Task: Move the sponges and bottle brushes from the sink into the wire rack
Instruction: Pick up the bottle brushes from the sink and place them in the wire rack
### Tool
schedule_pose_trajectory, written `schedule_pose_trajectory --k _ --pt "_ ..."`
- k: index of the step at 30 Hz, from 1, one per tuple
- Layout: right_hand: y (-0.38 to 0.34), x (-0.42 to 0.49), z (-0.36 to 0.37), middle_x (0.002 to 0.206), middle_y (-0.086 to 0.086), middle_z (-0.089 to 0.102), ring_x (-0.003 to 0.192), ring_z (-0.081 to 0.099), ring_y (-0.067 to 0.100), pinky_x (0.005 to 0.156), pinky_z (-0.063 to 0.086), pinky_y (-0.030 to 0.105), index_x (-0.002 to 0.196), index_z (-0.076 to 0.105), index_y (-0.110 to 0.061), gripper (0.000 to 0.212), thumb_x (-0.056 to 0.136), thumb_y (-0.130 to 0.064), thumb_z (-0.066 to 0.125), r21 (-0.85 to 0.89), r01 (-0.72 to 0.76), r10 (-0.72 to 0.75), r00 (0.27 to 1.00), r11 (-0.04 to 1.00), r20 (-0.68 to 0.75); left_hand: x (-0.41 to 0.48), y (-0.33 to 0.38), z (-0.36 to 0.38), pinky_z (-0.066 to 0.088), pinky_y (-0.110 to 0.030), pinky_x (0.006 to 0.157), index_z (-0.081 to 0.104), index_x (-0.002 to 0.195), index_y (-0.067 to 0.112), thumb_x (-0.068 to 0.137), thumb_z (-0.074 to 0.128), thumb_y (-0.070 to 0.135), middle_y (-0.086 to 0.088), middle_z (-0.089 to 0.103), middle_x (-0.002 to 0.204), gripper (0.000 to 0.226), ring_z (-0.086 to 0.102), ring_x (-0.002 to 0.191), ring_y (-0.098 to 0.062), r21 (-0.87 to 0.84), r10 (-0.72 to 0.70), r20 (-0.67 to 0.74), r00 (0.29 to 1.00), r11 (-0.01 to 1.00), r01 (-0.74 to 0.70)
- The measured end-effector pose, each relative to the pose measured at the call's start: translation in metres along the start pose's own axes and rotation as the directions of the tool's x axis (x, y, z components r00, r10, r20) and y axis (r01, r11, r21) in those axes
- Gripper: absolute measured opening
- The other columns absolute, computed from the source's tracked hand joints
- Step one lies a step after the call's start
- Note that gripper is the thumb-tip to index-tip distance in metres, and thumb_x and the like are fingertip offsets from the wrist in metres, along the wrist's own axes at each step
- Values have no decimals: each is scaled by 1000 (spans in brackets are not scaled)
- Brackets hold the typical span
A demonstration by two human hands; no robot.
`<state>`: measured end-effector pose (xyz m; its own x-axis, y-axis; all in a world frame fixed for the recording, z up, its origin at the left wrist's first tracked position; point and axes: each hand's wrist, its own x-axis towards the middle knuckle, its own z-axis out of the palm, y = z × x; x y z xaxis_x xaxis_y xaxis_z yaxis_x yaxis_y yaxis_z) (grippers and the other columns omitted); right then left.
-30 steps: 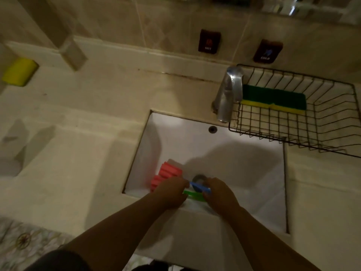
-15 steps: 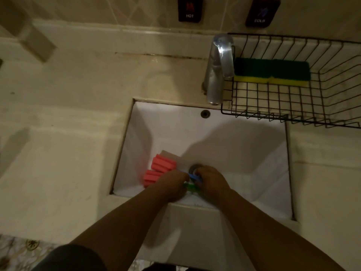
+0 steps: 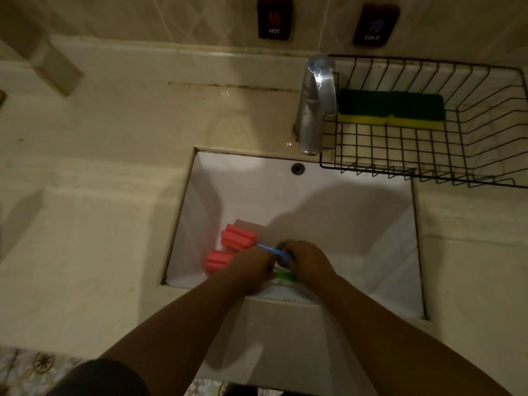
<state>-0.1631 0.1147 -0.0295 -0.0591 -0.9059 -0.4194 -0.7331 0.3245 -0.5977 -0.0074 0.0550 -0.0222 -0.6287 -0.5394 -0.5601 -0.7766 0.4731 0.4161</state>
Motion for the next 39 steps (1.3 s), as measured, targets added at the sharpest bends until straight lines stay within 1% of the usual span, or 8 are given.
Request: schedule_pose_trajectory --k 3,8,12,14,24,29,34,39 --pt "-6 -4 -8 93 10 68 86 61 27 74 50 37 97 70 -14 15 86 -24 65 8 6 -6 999 1000 -38 -4 8 -8 51 -31 79 71 92 13 88 69 33 -7 72 93 20 66 84 -22 6 47 -37 998 999 -47" --pt "-13 -17 -25 90 9 64 82 58 26 66 42 32 98 67 -16 14 86 -23 64 -82 14 -22 995 997 -100 -18 25 -20 42 -25 70 71 98 13 87 69 25 -7 73 94 17 67 84 -22 -13 170 -91 981 985 -172" --pt "-18 -32 -43 87 4 59 78 55 21 66 44 31 93 61 -15 14 92 -28 58 -182 4 -42 978 983 -203 -32 40 -36 53 -30 80 69 102 13 89 67 26 -6 72 98 19 64 81 -14 -11 236 -150 960 971 -240" --pt "-21 -41 -54 86 0 56 76 53 16 65 42 26 92 60 -16 15 94 -31 57 -198 1 -50 969 980 -244 -39 48 -46 55 -29 81 69 96 15 90 66 26 -2 72 93 13 61 76 -8 -17 250 -163 954 967 -256" --pt "-60 -76 -117 80 -7 53 69 48 7 58 33 16 80 54 -28 16 94 -36 56 -255 20 -118 918 967 -378 -69 88 -108 53 -29 84 72 92 15 88 68 23 -1 71 92 10 65 85 -14 107 280 -159 947 958 -265" --pt "-85 -83 -156 79 -9 52 71 47 6 58 28 13 82 58 -27 15 93 -37 59 -265 78 -200 859 961 -471 -84 104 -143 47 -24 77 68 92 18 91 63 33 1 68 90 16 59 80 -10 165 366 -292 884 929 -330" --pt "-106 -87 -187 87 -11 55 79 50 5 65 34 14 91 60 -28 11 93 -39 57 -302 18 -186 820 953 -540 -97 120 -177 35 -15 65 66 91 19 93 60 37 6 62 86 19 49 71 -2 205 445 -377 812 895 -395" --pt "-126 -100 -221 86 -6 60 78 54 6 69 48 23 90 63 -26 15 94 -40 57 -260 61 -208 779 964 -591 -110 133 -205 41 -19 74 65 96 19 94 60 35 1 67 98 17 54 80 -4 305 536 -470 701 844 -441"
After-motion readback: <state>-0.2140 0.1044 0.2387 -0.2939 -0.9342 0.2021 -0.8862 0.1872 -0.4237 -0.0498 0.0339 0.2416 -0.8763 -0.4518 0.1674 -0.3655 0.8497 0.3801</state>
